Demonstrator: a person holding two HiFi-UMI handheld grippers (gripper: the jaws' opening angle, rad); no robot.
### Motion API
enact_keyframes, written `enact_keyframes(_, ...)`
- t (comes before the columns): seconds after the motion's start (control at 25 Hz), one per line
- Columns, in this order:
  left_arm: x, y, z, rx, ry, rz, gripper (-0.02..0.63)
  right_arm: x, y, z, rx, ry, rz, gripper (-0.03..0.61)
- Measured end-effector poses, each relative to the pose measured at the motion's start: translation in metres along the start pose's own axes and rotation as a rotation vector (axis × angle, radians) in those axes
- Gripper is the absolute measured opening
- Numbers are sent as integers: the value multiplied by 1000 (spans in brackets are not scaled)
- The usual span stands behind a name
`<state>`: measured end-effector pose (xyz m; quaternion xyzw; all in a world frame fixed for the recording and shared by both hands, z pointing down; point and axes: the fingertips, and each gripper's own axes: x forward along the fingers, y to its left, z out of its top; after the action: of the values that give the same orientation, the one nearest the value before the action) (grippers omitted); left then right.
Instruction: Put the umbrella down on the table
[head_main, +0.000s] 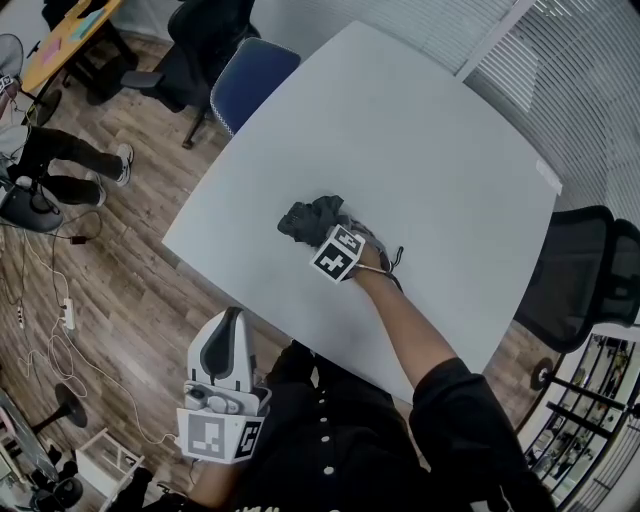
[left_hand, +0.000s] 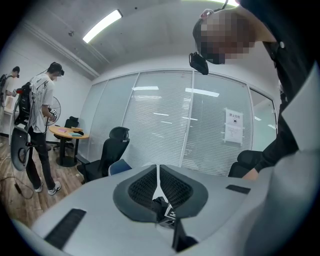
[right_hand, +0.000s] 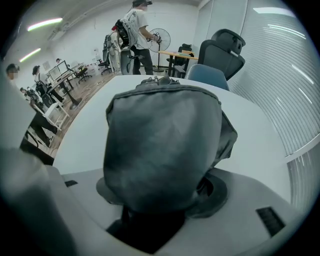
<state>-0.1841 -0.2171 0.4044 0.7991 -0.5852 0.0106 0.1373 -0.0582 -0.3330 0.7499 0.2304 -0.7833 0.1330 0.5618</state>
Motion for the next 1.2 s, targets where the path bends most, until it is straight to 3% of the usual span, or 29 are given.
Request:
enact_keyframes(0.56, 5, -8, 2, 7, -5, 0, 26, -15, -8, -3, 42, -34, 1, 360)
enact_keyframes(0.84, 8, -22, 1, 3, -9, -27, 26, -46, -12, 3, 56, -136, -35, 367)
enact_keyframes(1.12, 13, -39, 11, 18, -33, -75, 26, -87, -19, 11, 150, -318, -55, 363)
enact_keyframes(1.16, 12, -41, 12, 22, -36, -79, 26, -92, -18, 11, 153, -344, -59, 356)
enact_keyframes(1.2, 12, -43, 13, 25, -37, -83, 26, -99, -19, 10, 154, -373, -76, 301)
